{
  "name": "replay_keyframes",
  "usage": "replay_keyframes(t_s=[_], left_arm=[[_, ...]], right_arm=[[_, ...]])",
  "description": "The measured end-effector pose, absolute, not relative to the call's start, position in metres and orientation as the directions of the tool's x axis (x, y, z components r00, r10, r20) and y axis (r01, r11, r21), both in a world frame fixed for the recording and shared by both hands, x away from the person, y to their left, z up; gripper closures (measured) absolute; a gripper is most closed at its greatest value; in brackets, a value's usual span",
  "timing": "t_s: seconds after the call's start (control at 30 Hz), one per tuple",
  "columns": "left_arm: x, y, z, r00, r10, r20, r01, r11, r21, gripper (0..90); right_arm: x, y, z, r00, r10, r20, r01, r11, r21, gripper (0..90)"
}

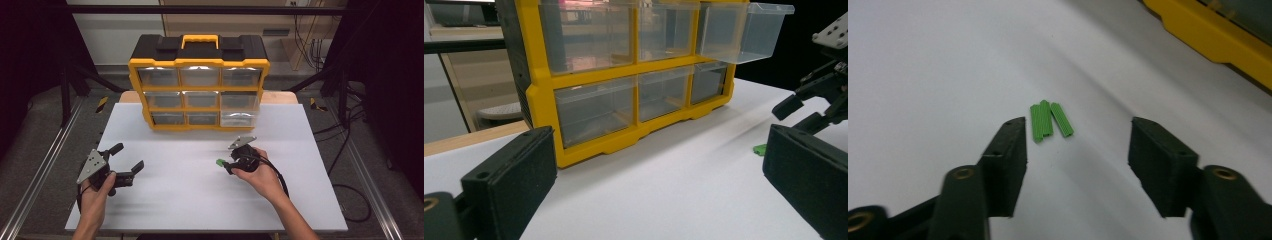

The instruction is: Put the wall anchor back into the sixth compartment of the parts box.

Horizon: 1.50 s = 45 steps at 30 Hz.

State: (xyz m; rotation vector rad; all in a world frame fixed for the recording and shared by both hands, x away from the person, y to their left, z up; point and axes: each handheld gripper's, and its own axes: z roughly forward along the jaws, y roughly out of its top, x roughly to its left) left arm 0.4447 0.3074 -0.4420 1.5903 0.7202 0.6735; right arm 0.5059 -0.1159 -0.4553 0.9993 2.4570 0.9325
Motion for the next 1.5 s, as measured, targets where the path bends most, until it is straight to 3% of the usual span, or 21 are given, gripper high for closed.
replay_keyframes(t_s=[0.2,0.47,1.13,1.5], left_arm=[[0.445,0.307,-0.442,0.642,0.766,0.027,0.084,-0.105,0.991,1.2],[0.445,0.308,-0.443,0.640,0.768,0.023,0.087,-0.102,0.991,1.3],[0.446,0.308,-0.443,0.640,0.768,0.017,0.094,-0.101,0.990,1.3],[0.445,0.309,-0.442,0.641,0.767,0.012,0.088,-0.089,0.992,1.4]], right_arm=[[0.515,-0.111,-0.467,-0.707,0.706,-0.045,0.485,0.531,0.695,65.4],[0.522,-0.105,-0.475,-0.726,0.686,-0.053,0.465,0.546,0.696,75.5],[0.530,-0.104,-0.483,-0.751,0.660,0.000,0.477,0.543,0.691,84.4],[0.503,-0.122,-0.440,-0.732,0.681,-0.023,0.390,0.447,0.805,84.5]])
